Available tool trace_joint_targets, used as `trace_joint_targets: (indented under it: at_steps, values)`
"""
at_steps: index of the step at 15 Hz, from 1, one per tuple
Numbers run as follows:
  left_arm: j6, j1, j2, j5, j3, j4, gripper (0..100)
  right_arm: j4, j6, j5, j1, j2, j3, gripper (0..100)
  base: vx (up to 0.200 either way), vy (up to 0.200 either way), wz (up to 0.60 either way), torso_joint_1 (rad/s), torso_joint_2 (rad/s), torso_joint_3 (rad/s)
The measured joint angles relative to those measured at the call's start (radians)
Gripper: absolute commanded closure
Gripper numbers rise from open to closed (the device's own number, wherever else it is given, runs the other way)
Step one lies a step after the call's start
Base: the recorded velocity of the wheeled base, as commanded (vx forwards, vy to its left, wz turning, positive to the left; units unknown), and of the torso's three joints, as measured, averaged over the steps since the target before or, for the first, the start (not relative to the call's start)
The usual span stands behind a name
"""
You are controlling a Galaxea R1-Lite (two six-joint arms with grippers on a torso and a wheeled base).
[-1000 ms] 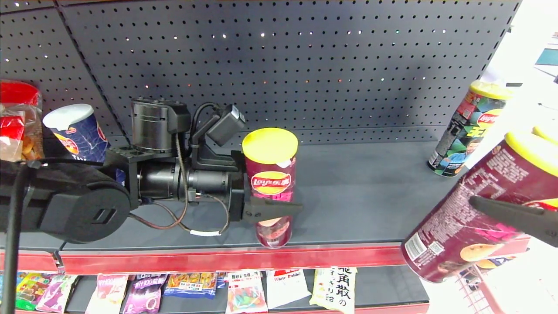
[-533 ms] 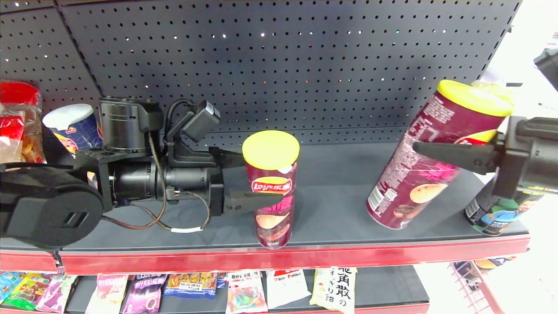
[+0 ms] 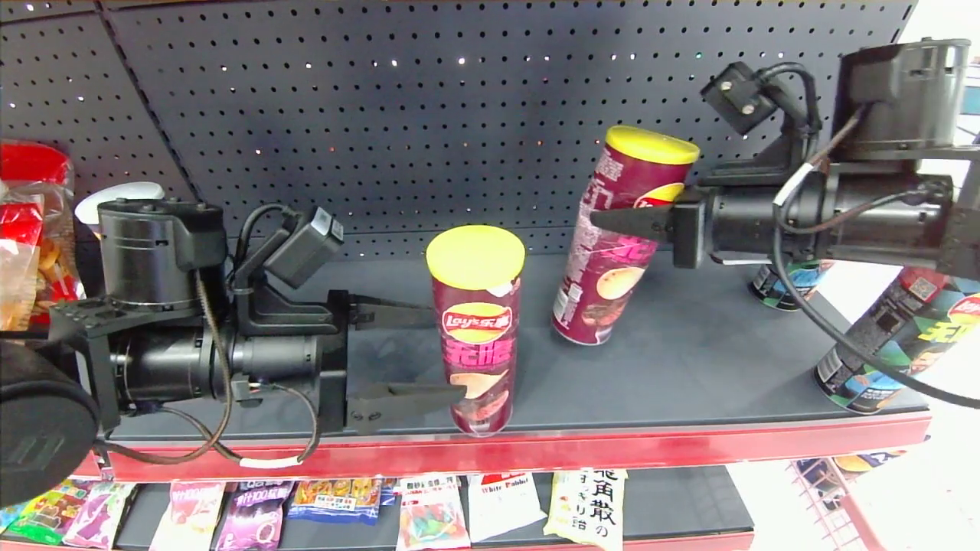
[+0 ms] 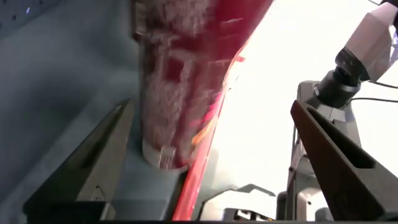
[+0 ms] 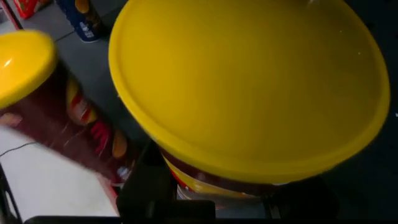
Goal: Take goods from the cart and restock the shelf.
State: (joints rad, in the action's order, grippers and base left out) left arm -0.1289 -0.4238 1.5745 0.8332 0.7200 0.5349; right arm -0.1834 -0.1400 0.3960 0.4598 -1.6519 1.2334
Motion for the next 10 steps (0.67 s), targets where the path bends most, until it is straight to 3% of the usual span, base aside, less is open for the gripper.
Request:
trace_joint_targets:
  at_steps: [4,10]
  values:
    - [0.003,0.067,-0.069,-0.002,-0.074,0.001,0,0.001,-0.001,0.005,0.047,-0.144,0.129,100,0.000,0.000,0.00,0.000,0.00,0.000]
    - [0.010,0.149,-0.112,-0.021,-0.100,0.000,0,0.001,-0.005,0.005,0.100,-0.273,0.238,100,0.000,0.000,0.00,0.000,0.00,0.000]
